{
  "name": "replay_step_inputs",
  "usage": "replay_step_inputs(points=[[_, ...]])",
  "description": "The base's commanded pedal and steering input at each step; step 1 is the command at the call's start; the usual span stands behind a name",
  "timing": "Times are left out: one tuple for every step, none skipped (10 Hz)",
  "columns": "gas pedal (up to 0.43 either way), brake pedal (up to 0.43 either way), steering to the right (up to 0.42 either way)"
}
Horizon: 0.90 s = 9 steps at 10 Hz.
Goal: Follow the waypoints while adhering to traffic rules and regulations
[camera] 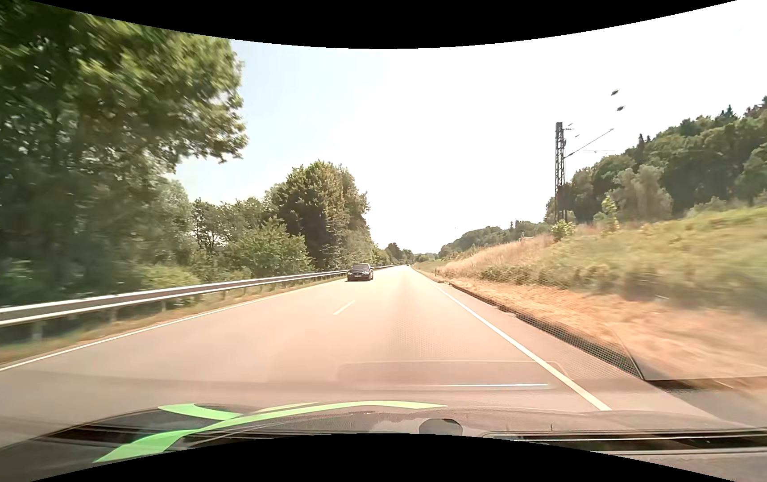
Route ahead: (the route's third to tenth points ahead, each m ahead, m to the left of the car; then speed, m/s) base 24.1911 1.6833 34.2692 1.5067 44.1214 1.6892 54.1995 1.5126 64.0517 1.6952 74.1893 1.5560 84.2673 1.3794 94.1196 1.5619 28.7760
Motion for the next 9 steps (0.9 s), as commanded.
replay_step_inputs(points=[[0.311,0.0,-0.002],[0.311,0.0,-0.003],[0.311,0.0,-0.002],[0.311,0.0,-0.003],[0.299,0.0,-0.002],[0.28,0.0,-0.002],[0.28,0.0,-0.002],[0.28,0.0,-0.002],[0.28,0.0,-0.002]])
